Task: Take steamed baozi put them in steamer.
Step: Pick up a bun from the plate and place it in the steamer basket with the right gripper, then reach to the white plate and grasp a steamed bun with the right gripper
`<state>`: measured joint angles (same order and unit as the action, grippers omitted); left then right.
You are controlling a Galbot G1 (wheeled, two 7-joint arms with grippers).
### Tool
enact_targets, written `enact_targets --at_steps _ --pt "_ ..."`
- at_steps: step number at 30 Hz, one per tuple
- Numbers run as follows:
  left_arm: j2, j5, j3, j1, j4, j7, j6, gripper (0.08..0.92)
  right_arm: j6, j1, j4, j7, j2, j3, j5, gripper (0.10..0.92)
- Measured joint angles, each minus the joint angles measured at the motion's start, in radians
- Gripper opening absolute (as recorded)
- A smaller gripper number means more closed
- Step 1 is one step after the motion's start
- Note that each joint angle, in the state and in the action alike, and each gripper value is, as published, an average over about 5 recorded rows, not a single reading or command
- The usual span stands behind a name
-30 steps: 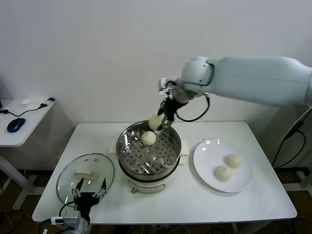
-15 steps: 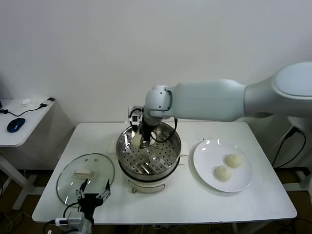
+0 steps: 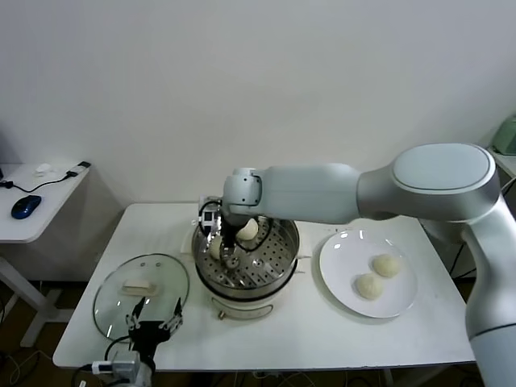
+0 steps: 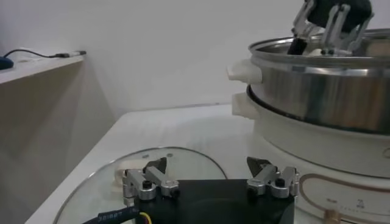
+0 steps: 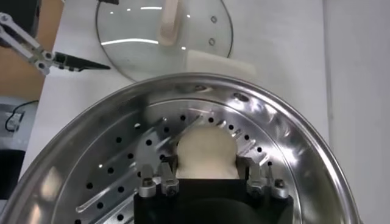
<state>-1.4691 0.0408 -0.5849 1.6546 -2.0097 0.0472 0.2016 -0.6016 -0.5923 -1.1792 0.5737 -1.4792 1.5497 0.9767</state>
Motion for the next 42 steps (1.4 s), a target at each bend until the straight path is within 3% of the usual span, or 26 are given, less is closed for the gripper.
enact_targets --at_steps 5,13,22,31,42 --pt "0.0 -0.001 0.001 -0.001 0.0 -0.001 0.002 0.823 0.049 -0.034 -0.003 0.055 0.015 0.015 -0.021 0.815" --pt "0.0 -0.004 0.004 0.001 -0.001 -0.002 0.003 0.823 0.195 -0.178 -0.047 0.224 0.121 0.075 -0.036 0.823" --pt "0.001 -0.004 0.001 -0.005 0.004 -0.002 0.003 0.823 0.335 -0.334 -0.141 0.385 0.392 0.208 -0.129 0.823" --pt "0.003 0.0 -0.014 -0.004 -0.004 -0.002 0.008 0.823 0.371 -0.309 -0.204 0.415 0.641 0.284 -0.308 0.823" --pt "0.001 0.001 -0.024 0.003 -0.003 -0.001 0.008 0.823 0.336 -0.087 -0.193 0.384 0.779 0.173 -0.497 0.823"
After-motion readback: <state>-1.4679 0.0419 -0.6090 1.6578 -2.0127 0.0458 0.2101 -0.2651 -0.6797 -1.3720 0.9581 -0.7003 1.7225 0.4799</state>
